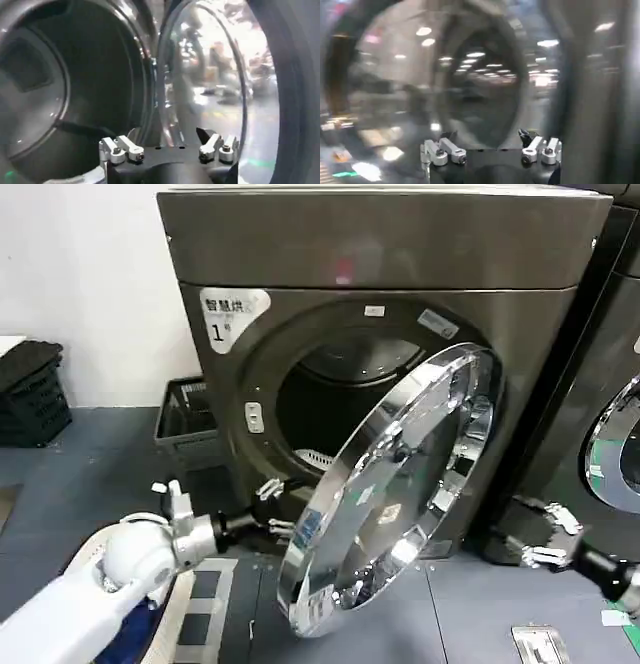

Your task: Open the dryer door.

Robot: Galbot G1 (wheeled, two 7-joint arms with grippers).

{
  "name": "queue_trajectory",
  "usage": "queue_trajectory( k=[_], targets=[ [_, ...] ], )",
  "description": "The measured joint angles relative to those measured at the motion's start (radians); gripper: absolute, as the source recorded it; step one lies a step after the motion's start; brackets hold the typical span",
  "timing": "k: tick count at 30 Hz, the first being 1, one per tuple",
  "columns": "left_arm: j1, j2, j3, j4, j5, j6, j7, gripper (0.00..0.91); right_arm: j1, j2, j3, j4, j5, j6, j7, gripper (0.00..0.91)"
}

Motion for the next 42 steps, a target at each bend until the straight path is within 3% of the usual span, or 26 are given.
queue_trajectory(
  k=[5, 11, 15, 20, 25, 31, 42],
  targets=[
    [-0.044, -0.022, 0.06, 0.001, -0.029, 0.007, -0.005, 0.907, -0.035, 0.052, 0.109, 0.014, -0.126, -0.002, 0.215, 0.907],
    [-0.103, -0.048, 0.133, -0.025, -0.074, 0.011, -0.013, 0.907, -0.076, 0.079, 0.201, 0.053, -0.205, -0.039, 0.509, 0.907],
    [-0.137, -0.066, 0.177, -0.045, -0.075, 0.009, -0.019, 0.907, -0.094, 0.081, 0.258, 0.081, -0.204, -0.07, 0.646, 0.907],
    [-0.181, -0.097, 0.235, -0.045, -0.053, -0.013, -0.048, 0.907, -0.119, 0.073, 0.351, 0.111, -0.159, -0.164, 0.765, 0.907],
    [-0.224, -0.138, 0.289, -0.017, -0.035, -0.038, -0.053, 0.907, -0.132, 0.068, 0.442, 0.118, -0.152, -0.208, 0.795, 0.907],
    [-0.273, -0.198, 0.354, 0.035, 0.005, -0.06, -0.056, 0.907, -0.158, 0.065, 0.532, 0.158, -0.151, -0.299, 0.808, 0.907],
    [-0.349, -0.313, 0.45, 0.117, 0.041, -0.068, -0.103, 0.907, -0.186, 0.067, 0.667, 0.183, -0.157, -0.301, 0.802, 0.907]
  ],
)
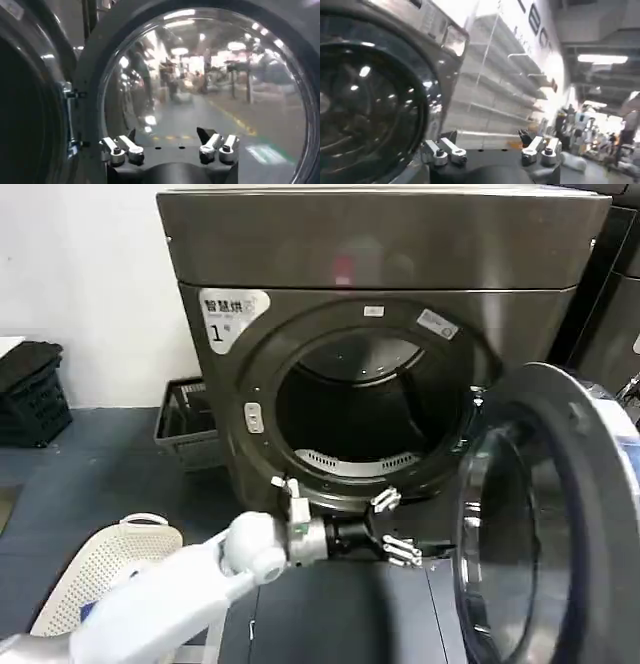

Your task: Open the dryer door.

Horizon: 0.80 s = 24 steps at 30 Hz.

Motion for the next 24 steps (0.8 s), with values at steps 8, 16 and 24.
queue_trajectory(
  k=[8, 16, 24],
  targets=[
    [-0.027, -0.094, 0.033, 0.077, 0.017, -0.006, -0.016, 0.907, -0.01, -0.009, 0.058, -0.023, 0.0, 0.036, 0.004, 0.907],
    [-0.053, -0.175, 0.058, 0.143, 0.018, -0.009, -0.034, 0.907, -0.02, -0.026, 0.108, -0.021, -0.001, 0.031, 0.008, 0.907],
    [-0.082, -0.259, 0.09, 0.215, 0.032, -0.015, -0.038, 0.907, -0.046, -0.042, 0.165, -0.03, 0.002, -0.001, 0.037, 0.907]
  ],
)
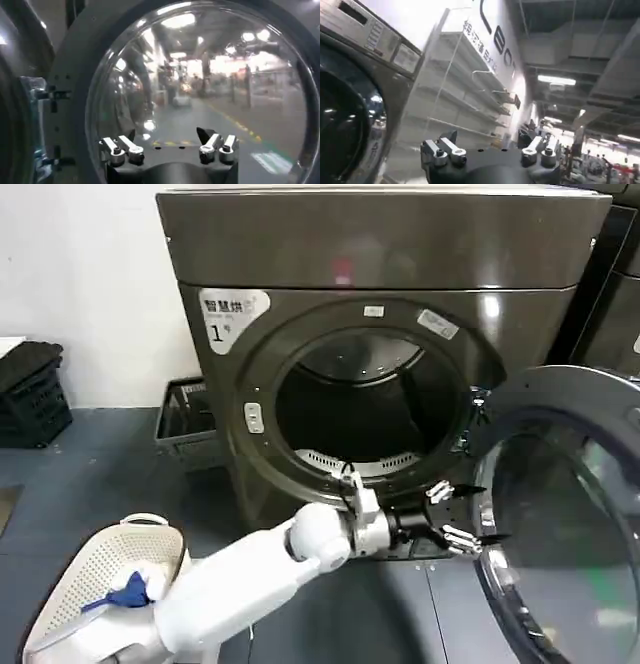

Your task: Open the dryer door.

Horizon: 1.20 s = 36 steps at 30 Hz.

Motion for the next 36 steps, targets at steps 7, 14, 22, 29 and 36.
queue_trajectory(
  k=[7, 14, 22, 29, 36],
  targets=[
    [-0.034, -0.076, 0.022, 0.067, 0.005, -0.005, -0.007, 0.907, -0.01, -0.014, 0.058, -0.038, 0.001, 0.01, -0.007, 0.907],
    [-0.062, -0.157, 0.032, 0.143, 0.015, -0.023, -0.05, 0.907, -0.028, -0.016, 0.108, -0.057, 0.001, 0.008, -0.007, 0.907],
    [-0.069, -0.201, 0.03, 0.19, 0.011, -0.034, -0.067, 0.907, -0.034, -0.02, 0.126, -0.074, 0.001, 0.011, -0.01, 0.907],
    [-0.067, -0.19, 0.029, 0.188, 0.016, -0.048, -0.067, 0.907, -0.02, -0.024, 0.114, -0.078, -0.001, 0.01, -0.012, 0.907],
    [-0.063, -0.176, 0.033, 0.182, 0.053, -0.108, -0.079, 0.907, -0.021, -0.024, 0.112, -0.081, -0.002, 0.01, -0.017, 0.907]
  ],
)
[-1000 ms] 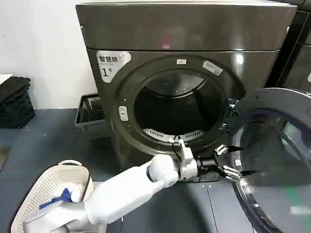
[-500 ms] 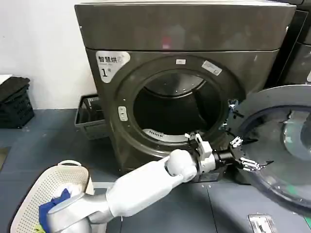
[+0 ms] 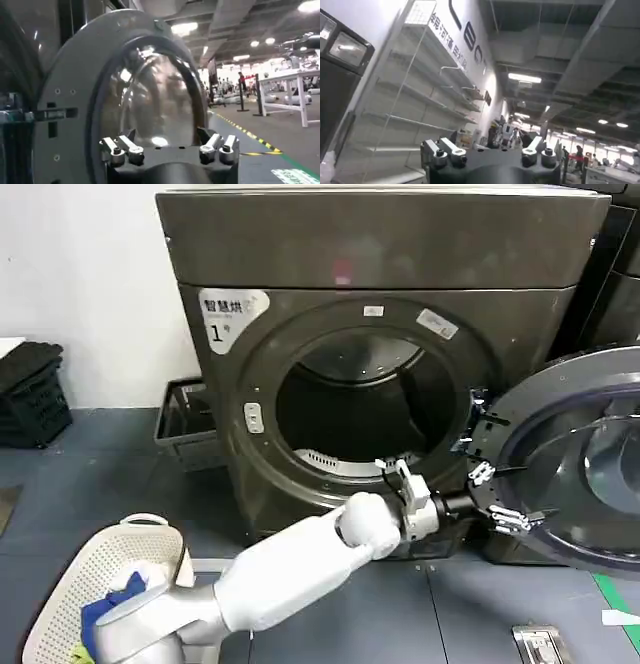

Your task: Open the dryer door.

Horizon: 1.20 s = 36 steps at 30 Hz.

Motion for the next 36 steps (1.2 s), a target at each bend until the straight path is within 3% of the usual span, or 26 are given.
queue_trajectory(
  k=[4, 10, 15, 26, 36],
  targets=[
    [0.004, 0.017, 0.013, -0.015, -0.004, -0.075, -0.042, 0.907, -0.004, 0.0, 0.004, -0.002, 0.0, 0.001, -0.003, 0.907],
    [0.014, 0.063, 0.03, -0.035, -0.017, -0.253, -0.061, 0.907, -0.007, -0.004, 0.013, -0.004, 0.0, 0.003, -0.008, 0.907],
    [0.022, 0.129, 0.032, -0.077, -0.051, -0.323, -0.055, 0.907, -0.007, -0.008, 0.022, -0.003, 0.0, 0.004, -0.008, 0.907],
    [0.068, 0.357, -0.029, -0.249, -0.01, -0.307, -0.07, 0.907, -0.005, -0.009, 0.053, 0.015, -0.028, 0.012, -0.006, 0.907],
    [0.086, 0.66, -0.074, -0.406, 0.087, -0.15, -0.064, 0.907, 0.008, -0.011, 0.085, 0.036, -0.092, 0.004, -0.001, 0.907]
  ],
)
